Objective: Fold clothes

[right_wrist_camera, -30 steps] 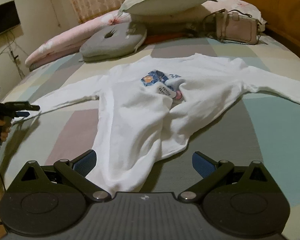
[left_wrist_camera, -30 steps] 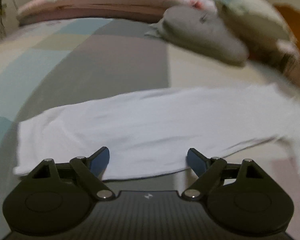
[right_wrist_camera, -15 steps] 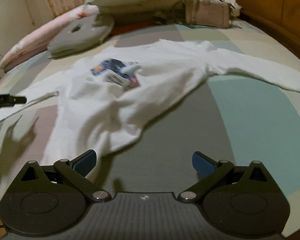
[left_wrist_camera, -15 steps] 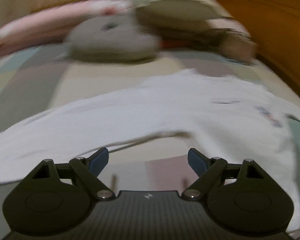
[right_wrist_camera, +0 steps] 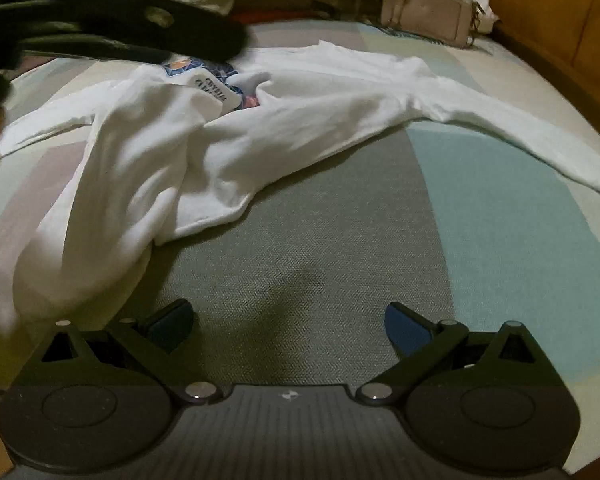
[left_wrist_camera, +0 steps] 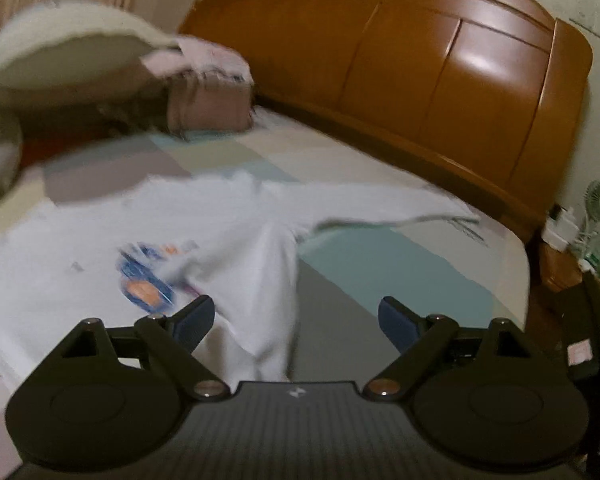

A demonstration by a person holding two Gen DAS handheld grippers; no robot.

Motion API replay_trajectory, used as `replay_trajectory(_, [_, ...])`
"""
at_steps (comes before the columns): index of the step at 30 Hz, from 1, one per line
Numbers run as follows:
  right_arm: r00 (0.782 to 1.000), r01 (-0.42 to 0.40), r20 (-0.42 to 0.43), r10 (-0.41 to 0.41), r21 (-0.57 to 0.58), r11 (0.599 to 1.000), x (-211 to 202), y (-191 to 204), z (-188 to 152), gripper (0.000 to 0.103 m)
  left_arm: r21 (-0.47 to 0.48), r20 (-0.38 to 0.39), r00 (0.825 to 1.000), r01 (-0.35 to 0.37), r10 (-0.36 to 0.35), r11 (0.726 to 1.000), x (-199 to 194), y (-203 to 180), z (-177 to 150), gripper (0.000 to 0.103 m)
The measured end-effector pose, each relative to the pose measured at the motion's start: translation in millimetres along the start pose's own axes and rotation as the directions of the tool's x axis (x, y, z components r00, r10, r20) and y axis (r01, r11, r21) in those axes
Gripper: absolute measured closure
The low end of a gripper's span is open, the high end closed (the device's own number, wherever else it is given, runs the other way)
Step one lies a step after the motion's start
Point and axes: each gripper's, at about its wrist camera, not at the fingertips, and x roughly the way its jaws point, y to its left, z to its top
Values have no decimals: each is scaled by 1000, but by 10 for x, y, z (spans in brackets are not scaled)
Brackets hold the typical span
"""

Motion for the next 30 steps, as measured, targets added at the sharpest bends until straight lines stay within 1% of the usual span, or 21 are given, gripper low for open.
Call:
replay_trajectory(1, [1000,-5,7,5,4,1000,-5,-13,-13,0,-13,-25,1000,-2,2,1000,36,3,-29,14])
replay_trajectory(3, [1000,-13,15,13,0,1000,-11,-26,-26,0,-33,-65,996,-65,63,997,28,5,-121,14])
replay_trajectory(5, [1000,-17,19,17,-4,1000,-16,-35,-30,0,-60,-95,988,-126,120,990,35,107,-174,14])
replay_trajectory(7, [1000,-19,23,19,-7,1000,-19,-41,-32,0,-99,-109,982,-165,154,981,-17,205,-235,14])
replay_trajectory(9, [999,-20,28,20,-11,1000,-28,-38,-42,0,-126,-111,980,-180,167,976,-116,302,-304,14])
replay_trajectory(12, [999,-23,30,23,-15,1000,-35,-37,-47,0,-123,-117,970,-228,214,966,-221,342,-358,14])
replay_trajectory(13, [999,-25,29,25,-16,1000,-36,-40,-45,0,-107,-130,955,-280,266,954,-241,369,-381,14])
replay_trajectory(15, [999,-26,28,26,-15,1000,-35,-42,-42,0,-77,-152,919,-379,365,922,-281,424,-425,14])
replay_trajectory(17, [999,-22,28,23,-14,1000,-36,-37,-41,0,-108,-173,903,-413,392,904,-348,502,-438,14])
replay_trajectory(19, [999,-17,26,18,-11,1000,-37,-29,-41,0,-159,-153,930,-356,333,921,-456,520,-438,14])
replay_trajectory(20, [1000,-14,24,14,-8,1000,-39,-23,-37,0,-160,-138,939,-335,315,929,-504,484,-433,14])
replay_trajectory(25, [1000,11,-22,-11,15,1000,-75,5,-2,0,-75,-131,948,-300,288,951,-532,209,-399,13])
replay_trajectory(28, [999,21,-47,-19,37,999,-146,-14,-21,0,7,-138,957,-258,256,966,-478,2,-414,13])
replay_trajectory(30, [998,35,-57,-33,39,999,-208,-33,-45,0,59,-147,958,-240,246,969,-446,-111,-447,12])
